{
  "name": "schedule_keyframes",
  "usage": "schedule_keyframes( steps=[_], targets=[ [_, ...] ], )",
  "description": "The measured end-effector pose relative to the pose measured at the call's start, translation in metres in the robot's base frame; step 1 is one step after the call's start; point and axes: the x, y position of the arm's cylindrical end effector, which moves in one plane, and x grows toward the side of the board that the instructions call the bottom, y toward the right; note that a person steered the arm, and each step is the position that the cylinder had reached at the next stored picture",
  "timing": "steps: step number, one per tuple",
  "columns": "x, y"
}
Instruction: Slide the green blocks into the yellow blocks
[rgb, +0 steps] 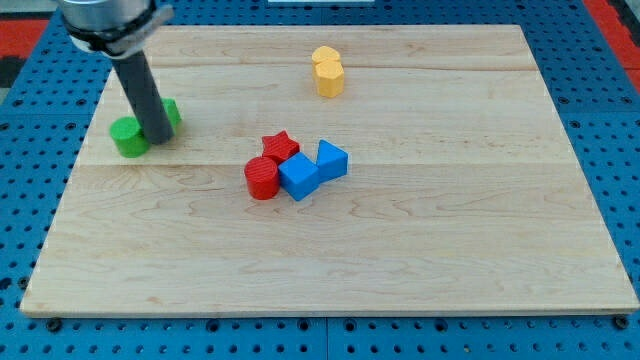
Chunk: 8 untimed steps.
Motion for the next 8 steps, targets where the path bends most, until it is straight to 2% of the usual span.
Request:
schedule_keyframes(
  steps=[1, 2, 3, 4, 5, 7, 8],
  targets=[
    [-0.012, 0.001],
    [-0.005, 0.041],
    [0.027, 0.043],
    [0.036, -0.013],
    [0.026, -0.061],
    [-0.013, -0.048],
    [-0.013, -0.103]
  ],
)
